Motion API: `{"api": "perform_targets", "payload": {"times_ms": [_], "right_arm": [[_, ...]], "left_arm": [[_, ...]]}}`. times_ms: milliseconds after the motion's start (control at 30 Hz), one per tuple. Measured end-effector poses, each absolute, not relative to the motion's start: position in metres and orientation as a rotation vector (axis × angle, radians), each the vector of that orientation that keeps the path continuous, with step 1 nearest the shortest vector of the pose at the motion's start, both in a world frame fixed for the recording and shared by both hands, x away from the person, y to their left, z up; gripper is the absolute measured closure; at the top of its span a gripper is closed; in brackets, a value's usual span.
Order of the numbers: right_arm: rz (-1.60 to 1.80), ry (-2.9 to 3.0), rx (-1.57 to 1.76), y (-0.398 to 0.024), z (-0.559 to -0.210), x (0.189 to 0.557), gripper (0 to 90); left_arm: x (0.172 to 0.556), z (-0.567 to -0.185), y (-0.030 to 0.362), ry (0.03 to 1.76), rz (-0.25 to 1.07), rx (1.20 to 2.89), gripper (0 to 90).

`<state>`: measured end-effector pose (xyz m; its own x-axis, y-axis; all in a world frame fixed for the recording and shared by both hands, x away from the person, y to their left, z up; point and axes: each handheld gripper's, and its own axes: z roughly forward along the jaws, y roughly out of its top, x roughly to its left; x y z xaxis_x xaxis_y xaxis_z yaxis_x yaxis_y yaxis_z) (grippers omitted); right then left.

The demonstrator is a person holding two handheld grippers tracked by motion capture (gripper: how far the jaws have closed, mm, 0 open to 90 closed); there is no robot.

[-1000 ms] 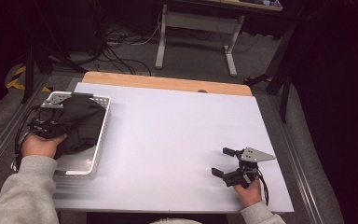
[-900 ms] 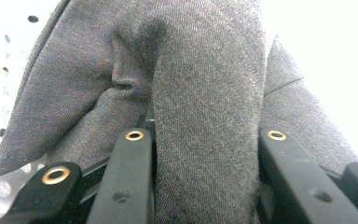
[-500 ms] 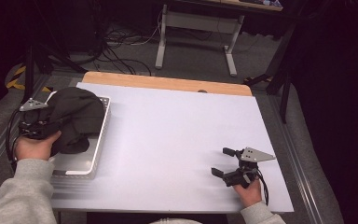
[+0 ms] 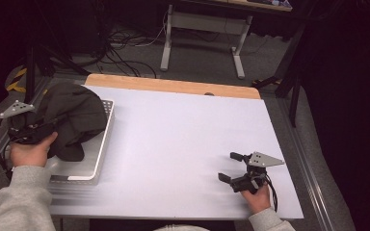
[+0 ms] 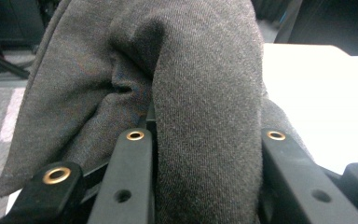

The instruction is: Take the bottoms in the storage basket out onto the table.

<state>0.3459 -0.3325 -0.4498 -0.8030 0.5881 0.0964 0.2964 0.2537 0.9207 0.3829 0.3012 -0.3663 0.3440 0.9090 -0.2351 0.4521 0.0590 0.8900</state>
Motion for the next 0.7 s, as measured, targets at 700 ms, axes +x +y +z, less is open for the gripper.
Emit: {"api": "perform_targets", "payload": {"times_ms": [700], "right_arm": [[1.57,2.262,0.818,-0.332,-0.45,0.346,0.4]], "left_arm": [[0.363,-0.326,0.289,1.098,0.588,1.443,70.3]]}}
